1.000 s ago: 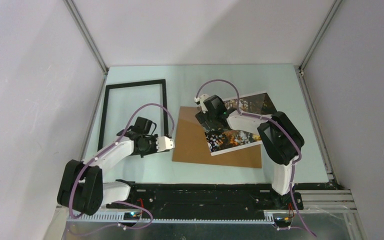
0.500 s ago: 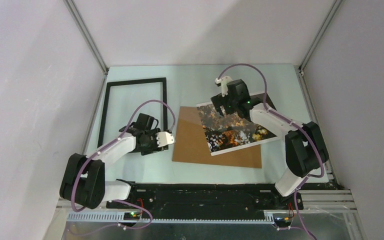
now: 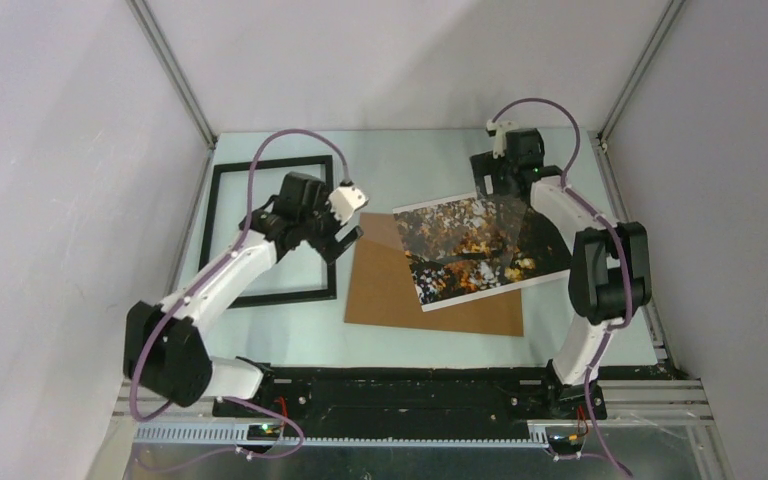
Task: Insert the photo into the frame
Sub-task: Adjust the photo frame item at the center of the board.
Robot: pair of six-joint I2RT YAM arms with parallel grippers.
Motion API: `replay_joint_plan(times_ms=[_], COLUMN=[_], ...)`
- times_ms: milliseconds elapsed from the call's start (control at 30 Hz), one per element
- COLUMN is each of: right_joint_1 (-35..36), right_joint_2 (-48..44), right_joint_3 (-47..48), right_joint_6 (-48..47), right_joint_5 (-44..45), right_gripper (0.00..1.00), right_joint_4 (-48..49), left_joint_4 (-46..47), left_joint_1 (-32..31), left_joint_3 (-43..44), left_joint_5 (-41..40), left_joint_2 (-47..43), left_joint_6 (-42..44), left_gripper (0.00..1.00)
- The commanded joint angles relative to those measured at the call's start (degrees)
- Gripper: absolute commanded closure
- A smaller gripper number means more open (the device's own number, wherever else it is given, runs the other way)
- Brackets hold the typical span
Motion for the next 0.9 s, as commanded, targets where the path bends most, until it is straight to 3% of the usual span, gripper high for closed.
replay_joint_plan(times_ms=[0,267,433,633,867], right_joint_1=[-3.9,-7.5,-8.3,-9.5,-10.4], right_joint_2=[7.0,22.3,30.1,38.5,42.6], right_joint_3=[11.1,29.2,40.2,54.0,57.1], right_joint_6=[0.4,-1.4,-3.3,-4.1,-6.0], right_joint_5=[-5.4,-10.4,-13.5,-17.1,-20.1], right_gripper=[0.01,0.02,0.02,0.02,0.02], right_joint_4=[-3.3,-10.4,-17.7,-25.2,-30.6], left_joint_4=[1.1,4.5,6.4,7.8,9.2], left_joint_1=[-3.1,-3.6,-4.7,-6.4,-8.2], left_joint_3=[6.4,15.4,17.9,18.0,16.9], left_joint_5=[4.7,14.4,15.9,14.8,13.0], left_joint_2=[8.3,24.4,30.4,33.2,32.7], left_joint_6=[-15.7,-37.3,-47.5,-56.4,-62.1], left_gripper=[0.00,0.00,0.00,0.00,0.00])
